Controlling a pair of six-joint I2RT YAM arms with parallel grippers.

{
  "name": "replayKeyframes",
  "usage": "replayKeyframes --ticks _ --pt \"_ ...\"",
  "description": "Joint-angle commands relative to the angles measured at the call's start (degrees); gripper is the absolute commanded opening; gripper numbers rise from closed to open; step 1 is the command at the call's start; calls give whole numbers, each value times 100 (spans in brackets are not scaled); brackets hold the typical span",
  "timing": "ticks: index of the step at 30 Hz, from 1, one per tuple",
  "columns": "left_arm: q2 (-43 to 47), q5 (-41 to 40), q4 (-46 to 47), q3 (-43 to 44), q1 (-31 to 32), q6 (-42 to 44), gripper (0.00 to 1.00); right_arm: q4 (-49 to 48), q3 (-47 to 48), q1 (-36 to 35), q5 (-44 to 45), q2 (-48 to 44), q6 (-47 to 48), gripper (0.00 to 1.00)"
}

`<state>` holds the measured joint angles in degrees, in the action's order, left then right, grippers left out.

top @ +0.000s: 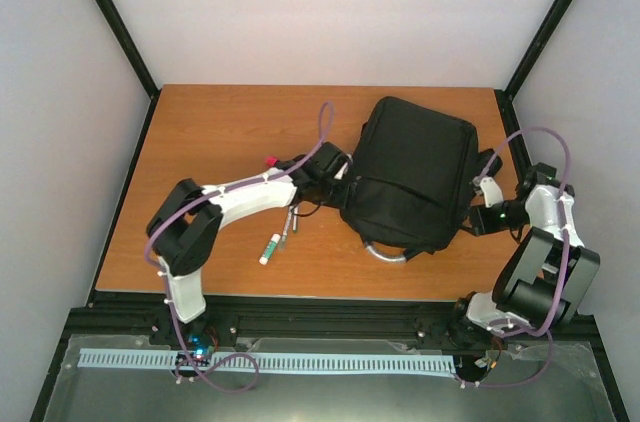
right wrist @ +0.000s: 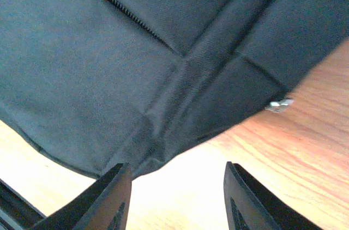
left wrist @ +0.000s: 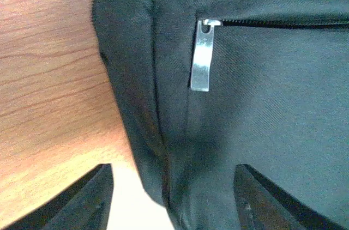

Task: Pack the student bag
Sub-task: Adjust the student bag at the center of the board.

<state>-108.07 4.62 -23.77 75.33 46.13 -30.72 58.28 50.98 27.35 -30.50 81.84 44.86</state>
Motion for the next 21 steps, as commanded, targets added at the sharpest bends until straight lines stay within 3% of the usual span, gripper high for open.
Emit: replayKeyframes --ticks 1,2,3,8,14,17,18,19,21 --pt "937 -324 -355 -281 -78 450 75 665 613 224 -44 -368 320 50" --pt "1137 -434 -444 -401 -78 482 93 738 747 226 -96 -421 317 52" --pt "1399 -609 -567 -518 -78 458 99 810 891 226 -222 -471 307 53" --pt "2245 -1382 -1299 -745 -87 642 100 1002 1688 227 -750 -582 32 60" --pt "2905 -2039 -2034 -962 -91 917 100 1521 3544 231 -1041 -207 -292 66" --pt "3297 -1877 -1918 -1278 -95 987 100 1143 4163 220 -911 -185 -770 80" --pt "3446 -1788 -1813 -1399 -122 948 100 1039 4345 218 -898 -200 -896 96" --pt "3595 -1770 -1780 -1498 -155 858 100 936 4525 211 -890 -203 -1017 100" --pt "3904 -2472 -1821 -1714 -174 320 100 648 4693 209 -1023 -243 -1291 100"
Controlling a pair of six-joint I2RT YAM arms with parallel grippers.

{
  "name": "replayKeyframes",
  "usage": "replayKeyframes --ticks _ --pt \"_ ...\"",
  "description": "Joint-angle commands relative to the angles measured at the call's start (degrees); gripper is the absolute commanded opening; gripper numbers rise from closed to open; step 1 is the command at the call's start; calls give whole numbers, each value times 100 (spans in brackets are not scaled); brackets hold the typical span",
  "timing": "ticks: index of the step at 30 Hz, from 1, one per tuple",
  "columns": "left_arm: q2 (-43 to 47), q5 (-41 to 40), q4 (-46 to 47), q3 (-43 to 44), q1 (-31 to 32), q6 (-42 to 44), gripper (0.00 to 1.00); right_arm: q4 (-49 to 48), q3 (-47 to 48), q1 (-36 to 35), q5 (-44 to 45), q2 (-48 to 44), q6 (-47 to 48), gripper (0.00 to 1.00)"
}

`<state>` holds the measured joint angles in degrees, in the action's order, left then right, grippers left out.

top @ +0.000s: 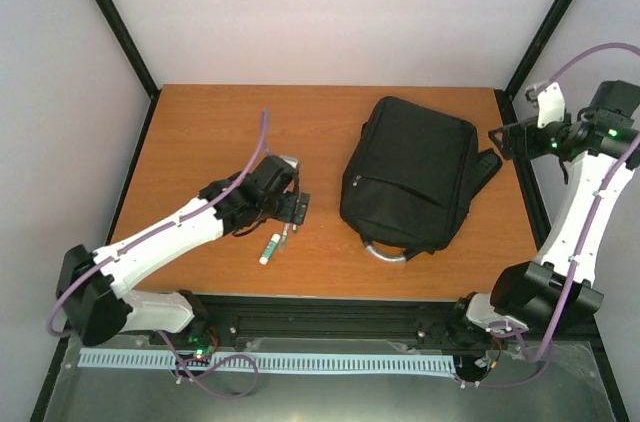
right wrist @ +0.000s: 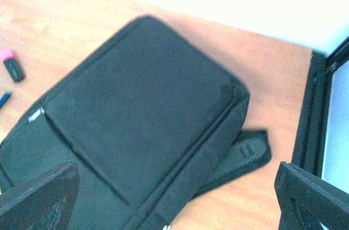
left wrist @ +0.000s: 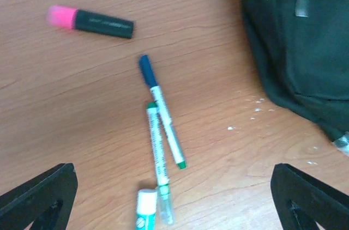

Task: Pack the student bag
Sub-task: Adjust the student bag at the center of the board, then pick up the stationery from the center of the board.

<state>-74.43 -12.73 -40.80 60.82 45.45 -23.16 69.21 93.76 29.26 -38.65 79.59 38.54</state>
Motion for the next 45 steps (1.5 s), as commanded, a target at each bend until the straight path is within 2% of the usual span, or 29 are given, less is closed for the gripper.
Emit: replayKeyframes --ticks 1,3,6,8,10,11,14,16,21,23,24,29,36,45 --pt "627 -1258 -274 -353 -113 -907 100 -642 333 19 -422 -37 -771 100" --pt "545 -2065 -895 -310 -144 -1830 100 -1069 -143 19 -1049 -12 -1151 100" --pt "105 -2054 -1397 -137 -159 -1680 100 -568 -298 -315 -2086 453 -988 100" --pt "-128 -1550 -1413 -40 -159 -1047 100 -566 -594 -938 -2094 537 -926 100" --pt "-336 -1266 -1574 -30 -195 -952 99 -1211 -1220 -1685 -1551 318 -1181 100" --pt "-411 -1060 -1576 -86 -213 -871 93 -1649 -1594 -2165 -1180 131 -1321 100" --pt "-564 -301 -1468 -263 -328 -629 65 -2574 -2529 -3046 -325 -302 -1510 100" --pt "-624 -12 -1446 -352 -344 -663 59 -2865 -2923 -3322 -183 -376 -1601 100" --pt "-758 483 -1379 -625 -344 -689 61 -3249 -3609 -3383 -133 -481 -1456 100" --pt "-824 536 -1309 -745 -344 -666 72 -3297 -3772 -3383 -194 -518 -1396 100" --pt "-843 523 -1282 -807 -344 -674 74 -3289 -3786 -3383 -247 -513 -1388 100" --pt "-873 620 -1182 -997 -344 -849 62 -3150 -3727 -3383 -394 -379 -1293 100" --pt "-1048 668 -1198 -1041 -300 -886 57 -3115 -3729 -3383 -468 -294 -1240 97" --pt "-1486 619 -1129 -1052 -248 -891 45 -3068 -3716 -3383 -416 -213 -1200 95"
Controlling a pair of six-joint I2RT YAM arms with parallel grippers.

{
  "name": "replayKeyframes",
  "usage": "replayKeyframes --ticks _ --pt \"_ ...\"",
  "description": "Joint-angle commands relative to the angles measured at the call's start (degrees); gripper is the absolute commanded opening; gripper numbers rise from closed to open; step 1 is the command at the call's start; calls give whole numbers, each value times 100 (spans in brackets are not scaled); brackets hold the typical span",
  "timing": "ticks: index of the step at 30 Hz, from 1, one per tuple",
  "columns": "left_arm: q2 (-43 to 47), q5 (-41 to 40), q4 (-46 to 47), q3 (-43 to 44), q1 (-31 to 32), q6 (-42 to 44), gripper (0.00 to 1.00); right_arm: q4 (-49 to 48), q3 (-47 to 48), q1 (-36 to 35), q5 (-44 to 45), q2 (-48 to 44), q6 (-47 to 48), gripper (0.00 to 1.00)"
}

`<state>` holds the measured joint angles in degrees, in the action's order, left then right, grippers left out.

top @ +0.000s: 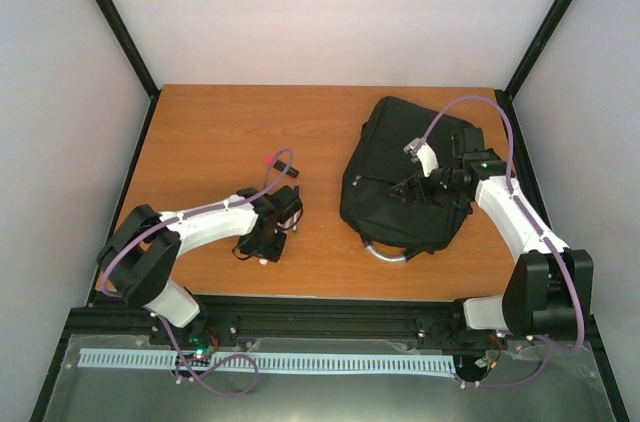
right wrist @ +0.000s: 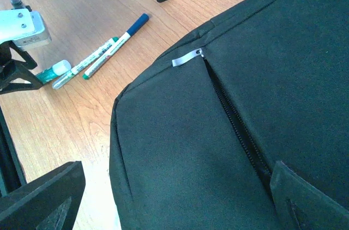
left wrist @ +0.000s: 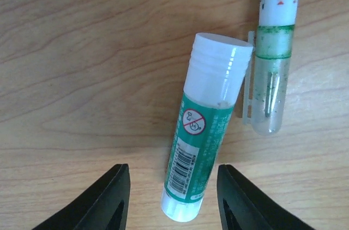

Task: Pack the student bag
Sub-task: Pick up the stationery from the center of the board.

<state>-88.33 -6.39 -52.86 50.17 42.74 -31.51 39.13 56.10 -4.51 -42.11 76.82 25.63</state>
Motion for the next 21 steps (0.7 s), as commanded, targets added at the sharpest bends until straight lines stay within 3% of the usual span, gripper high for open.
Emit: replayKeyframes --ticks 1,21 --pt "-104 -7 89 13 24 -57 44 -48 65 -6 -70 84 92 95" --pt "-417 93 150 -16 59 -41 24 50 116 -6 -34 245 130 92"
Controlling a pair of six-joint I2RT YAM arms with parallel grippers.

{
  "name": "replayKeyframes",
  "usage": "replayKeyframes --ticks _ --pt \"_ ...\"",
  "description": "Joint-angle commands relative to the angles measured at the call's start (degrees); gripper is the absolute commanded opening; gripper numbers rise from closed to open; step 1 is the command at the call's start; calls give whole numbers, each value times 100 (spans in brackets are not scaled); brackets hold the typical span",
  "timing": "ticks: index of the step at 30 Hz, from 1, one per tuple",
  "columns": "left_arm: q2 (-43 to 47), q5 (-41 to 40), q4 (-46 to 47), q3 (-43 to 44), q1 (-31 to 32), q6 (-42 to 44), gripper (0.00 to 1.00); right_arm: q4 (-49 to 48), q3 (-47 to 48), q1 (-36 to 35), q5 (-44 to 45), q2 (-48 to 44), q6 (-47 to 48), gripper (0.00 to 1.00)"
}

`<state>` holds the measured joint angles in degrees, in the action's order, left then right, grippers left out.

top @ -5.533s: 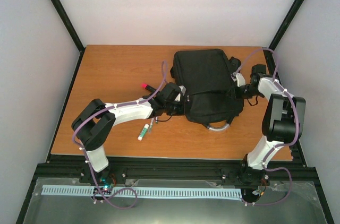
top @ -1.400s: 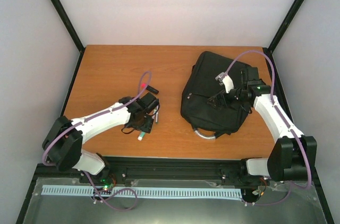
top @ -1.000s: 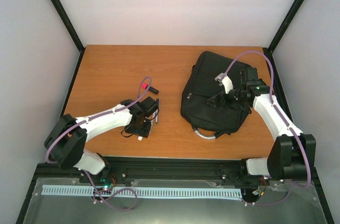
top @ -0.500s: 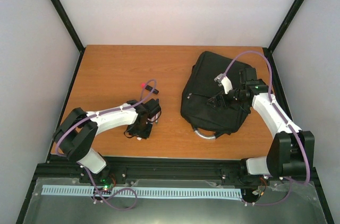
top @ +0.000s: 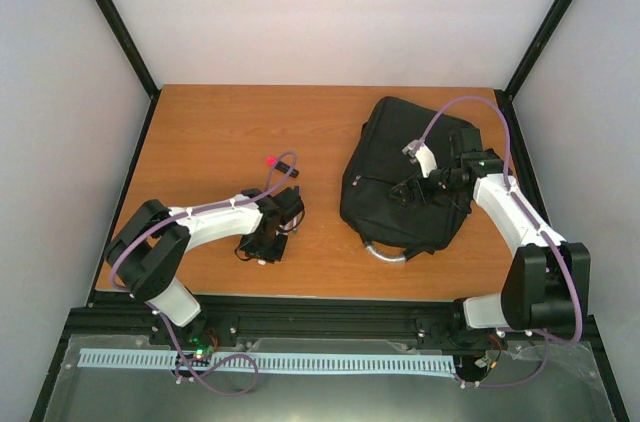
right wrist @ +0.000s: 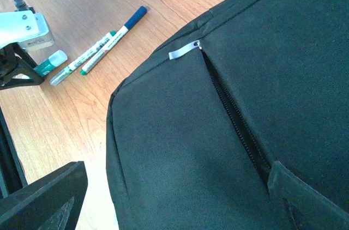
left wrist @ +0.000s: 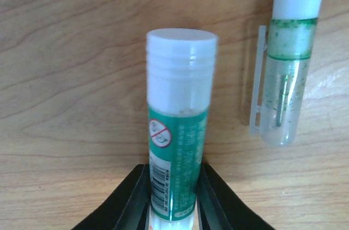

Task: Pack the student bag
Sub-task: Pick up the stationery from the center of the board.

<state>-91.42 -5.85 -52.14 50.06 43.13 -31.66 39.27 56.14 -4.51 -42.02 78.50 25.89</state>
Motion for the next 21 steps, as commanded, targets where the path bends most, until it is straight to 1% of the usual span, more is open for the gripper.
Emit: replayKeyframes --ticks 1,7,12,13,15,16,18,21 --pt "-112 44 81 -5 21 -29 23 37 116 -6 -43 69 101 92" --pt "-70 -54 -2 25 24 -109 14 -29 109 -6 69 95 55 93" --pt "143 -96 -287 195 20 -105 13 -34 133 -6 203 160 39 92" --pt "221 -150 -380 248 24 -104 13 -45 126 -8 210 138 31 93" --pt "410 -226 -594 443 18 -101 13 -108 129 -6 314 37 2 100" --pt "507 -235 -687 542 19 -85 13 -164 130 -3 494 -47 -38 100" --pt "717 -49 -762 737 28 34 13 -312 139 10 1036 -313 -79 100" --pt "1024 614 -569 1025 24 289 13 -384 109 12 1477 -718 229 100"
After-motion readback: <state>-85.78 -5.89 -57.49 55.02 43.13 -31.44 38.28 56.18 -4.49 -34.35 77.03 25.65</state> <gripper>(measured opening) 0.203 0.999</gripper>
